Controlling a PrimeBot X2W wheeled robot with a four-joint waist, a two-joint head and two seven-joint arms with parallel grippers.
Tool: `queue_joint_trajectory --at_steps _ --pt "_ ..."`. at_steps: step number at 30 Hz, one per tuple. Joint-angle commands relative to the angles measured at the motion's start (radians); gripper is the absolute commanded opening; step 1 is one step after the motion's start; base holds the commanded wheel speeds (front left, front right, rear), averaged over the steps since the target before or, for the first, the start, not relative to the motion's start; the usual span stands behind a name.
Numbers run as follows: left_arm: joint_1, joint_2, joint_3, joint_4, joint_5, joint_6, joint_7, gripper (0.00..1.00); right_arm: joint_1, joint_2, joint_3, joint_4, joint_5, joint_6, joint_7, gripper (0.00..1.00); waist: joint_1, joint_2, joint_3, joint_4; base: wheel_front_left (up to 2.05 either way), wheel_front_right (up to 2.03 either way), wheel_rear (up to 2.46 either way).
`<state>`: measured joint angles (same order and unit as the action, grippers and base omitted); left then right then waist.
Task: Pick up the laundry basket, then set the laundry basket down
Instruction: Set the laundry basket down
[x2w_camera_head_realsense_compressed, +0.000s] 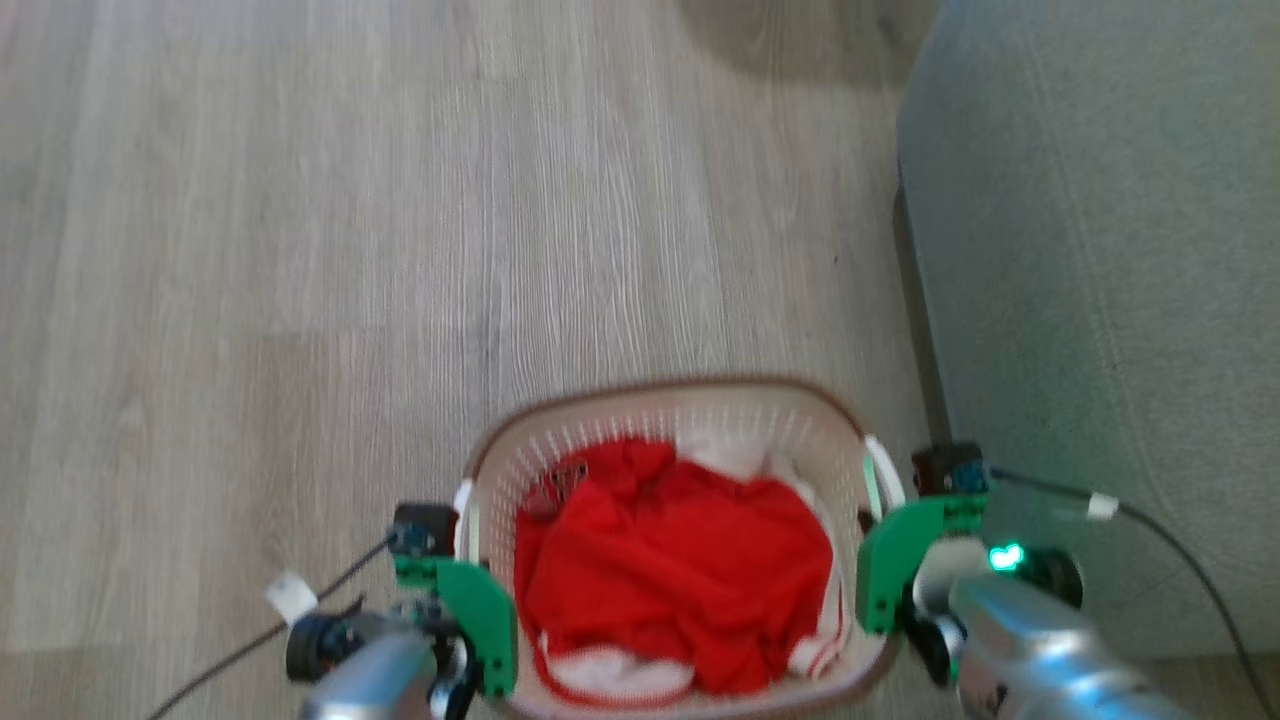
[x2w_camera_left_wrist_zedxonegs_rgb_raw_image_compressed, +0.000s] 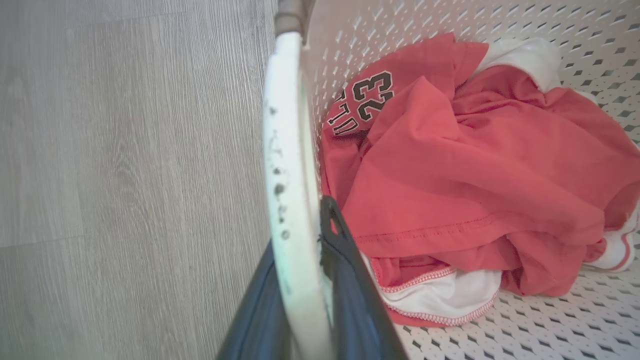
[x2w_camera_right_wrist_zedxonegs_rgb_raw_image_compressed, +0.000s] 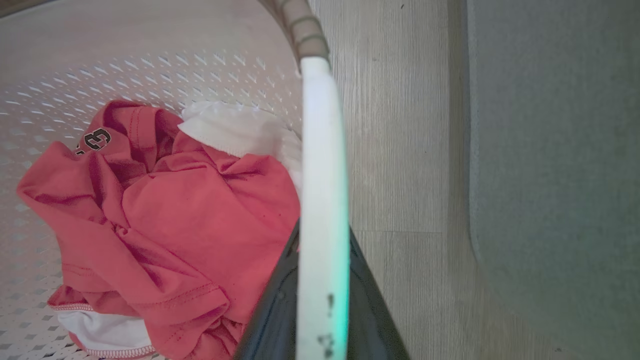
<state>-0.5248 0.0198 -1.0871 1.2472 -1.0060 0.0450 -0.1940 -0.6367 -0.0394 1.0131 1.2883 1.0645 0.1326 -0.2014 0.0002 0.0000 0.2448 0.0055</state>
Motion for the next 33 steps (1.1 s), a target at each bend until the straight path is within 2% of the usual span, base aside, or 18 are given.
queue_joint_trajectory --at_steps 1,15,25,33 --pt "-0.035 0.030 0.014 0.008 -0.004 0.011 -0.011 0.00 -0.040 -0.011 0.007 -0.005 -0.006 -0.002 -0.028 0.00 -0.0002 0.0000 0.038 0.003 0.00 0.00 0.00" --pt "-0.262 0.030 0.029 0.014 0.001 0.016 -0.045 0.00 -0.256 -0.011 -0.023 0.002 -0.064 -0.002 -0.056 0.00 -0.0002 0.0000 0.310 0.013 0.00 0.00 0.00" --pt "-0.432 0.032 0.050 0.023 0.015 0.014 -0.063 0.00 -0.387 -0.025 -0.161 0.002 -0.199 -0.002 -0.060 0.00 -0.0002 0.0000 0.513 0.034 0.00 0.00 0.00" --pt "-0.515 0.032 0.065 0.022 0.035 0.018 -0.067 0.00 -0.441 -0.023 -0.280 0.002 -0.328 -0.002 -0.060 0.00 -0.0002 0.0000 0.610 0.043 0.00 0.00 0.00"
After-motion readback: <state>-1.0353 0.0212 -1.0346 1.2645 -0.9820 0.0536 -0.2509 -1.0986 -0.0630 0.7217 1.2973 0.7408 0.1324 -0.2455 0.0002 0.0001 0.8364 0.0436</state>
